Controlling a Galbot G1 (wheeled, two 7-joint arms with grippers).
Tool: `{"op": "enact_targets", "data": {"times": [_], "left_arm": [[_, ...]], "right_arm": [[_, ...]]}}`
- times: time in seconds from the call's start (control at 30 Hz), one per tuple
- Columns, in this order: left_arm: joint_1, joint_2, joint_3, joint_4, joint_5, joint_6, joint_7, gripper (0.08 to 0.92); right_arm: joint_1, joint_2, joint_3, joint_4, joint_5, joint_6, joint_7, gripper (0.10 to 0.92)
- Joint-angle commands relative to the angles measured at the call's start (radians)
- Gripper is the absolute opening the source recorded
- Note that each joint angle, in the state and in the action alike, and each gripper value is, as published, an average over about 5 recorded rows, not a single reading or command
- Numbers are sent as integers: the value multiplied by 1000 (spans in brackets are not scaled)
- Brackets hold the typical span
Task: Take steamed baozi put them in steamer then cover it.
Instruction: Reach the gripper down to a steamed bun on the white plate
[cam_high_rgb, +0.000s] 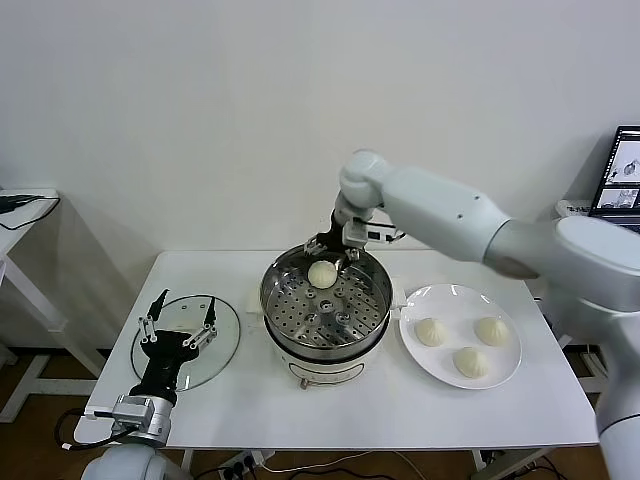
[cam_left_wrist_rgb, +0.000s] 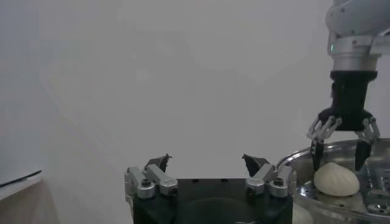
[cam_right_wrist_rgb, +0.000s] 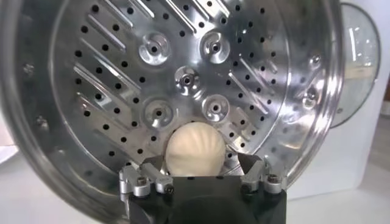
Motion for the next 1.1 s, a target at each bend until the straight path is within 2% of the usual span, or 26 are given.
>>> {"op": "enact_targets", "data": {"times": [0.03, 0.13, 0.23, 0.5, 0.67, 0.87, 1.1], "left_arm": [[6, -2, 6, -8, 12, -1, -1, 823], [13, -2, 4, -13, 14, -1, -1, 823], [18, -1, 2, -17, 14, -3, -1, 823], [26, -3, 10, -9, 25, -8, -2, 823], [25, -8, 16, 2, 34, -11, -3, 823], [24, -6, 17, 14, 41, -15, -3, 823], [18, -5, 18, 23, 41, -14, -3, 823]], "right_arm": [[277, -296, -191, 296, 466, -419, -87, 823], [305, -447, -228, 394, 582, -633, -137, 823], [284, -563, -235, 426, 618, -779, -180, 823], [-35, -733, -40, 375, 603, -866, -139, 823], [-259, -745, 130, 337, 537, -932, -126, 823], [-387, -696, 217, 269, 455, -997, -131, 823], [-448, -616, 251, 184, 404, -971, -121, 823]]}}
